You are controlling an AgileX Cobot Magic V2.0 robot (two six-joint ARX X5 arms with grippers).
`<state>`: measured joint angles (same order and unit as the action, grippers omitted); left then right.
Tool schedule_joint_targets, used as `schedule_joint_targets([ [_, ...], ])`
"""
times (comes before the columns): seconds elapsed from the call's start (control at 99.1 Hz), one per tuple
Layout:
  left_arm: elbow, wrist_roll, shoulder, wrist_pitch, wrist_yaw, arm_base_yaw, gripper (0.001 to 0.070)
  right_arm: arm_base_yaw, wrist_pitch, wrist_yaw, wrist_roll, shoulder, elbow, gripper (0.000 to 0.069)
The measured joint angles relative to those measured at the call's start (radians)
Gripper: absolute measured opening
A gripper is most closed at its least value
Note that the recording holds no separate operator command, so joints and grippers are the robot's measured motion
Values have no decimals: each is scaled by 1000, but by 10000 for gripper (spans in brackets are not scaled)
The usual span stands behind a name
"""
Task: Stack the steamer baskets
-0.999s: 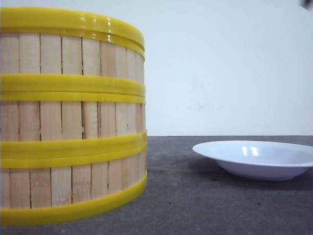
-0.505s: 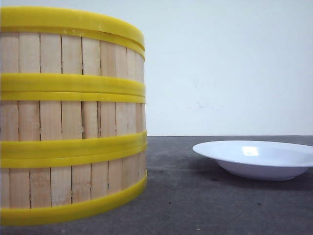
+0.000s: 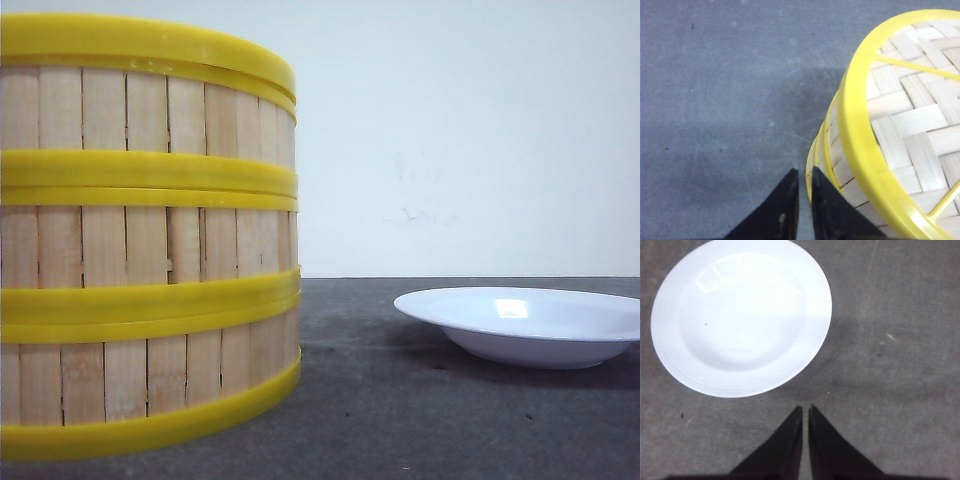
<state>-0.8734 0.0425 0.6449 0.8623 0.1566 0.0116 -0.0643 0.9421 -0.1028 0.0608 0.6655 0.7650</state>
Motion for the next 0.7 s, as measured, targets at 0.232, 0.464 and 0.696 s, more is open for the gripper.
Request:
schedule_joint_targets([
  [0.232,0,3,-4,-14,0,0,18,0,-28,0,0,0,0,9],
  [0.464,0,3,-4,-14,0,0,18,0,-31,0,0,0,0,9],
  [0.696,98,-28,-97,-109,-49,0,18,0,-31,0,0,0,0,9],
])
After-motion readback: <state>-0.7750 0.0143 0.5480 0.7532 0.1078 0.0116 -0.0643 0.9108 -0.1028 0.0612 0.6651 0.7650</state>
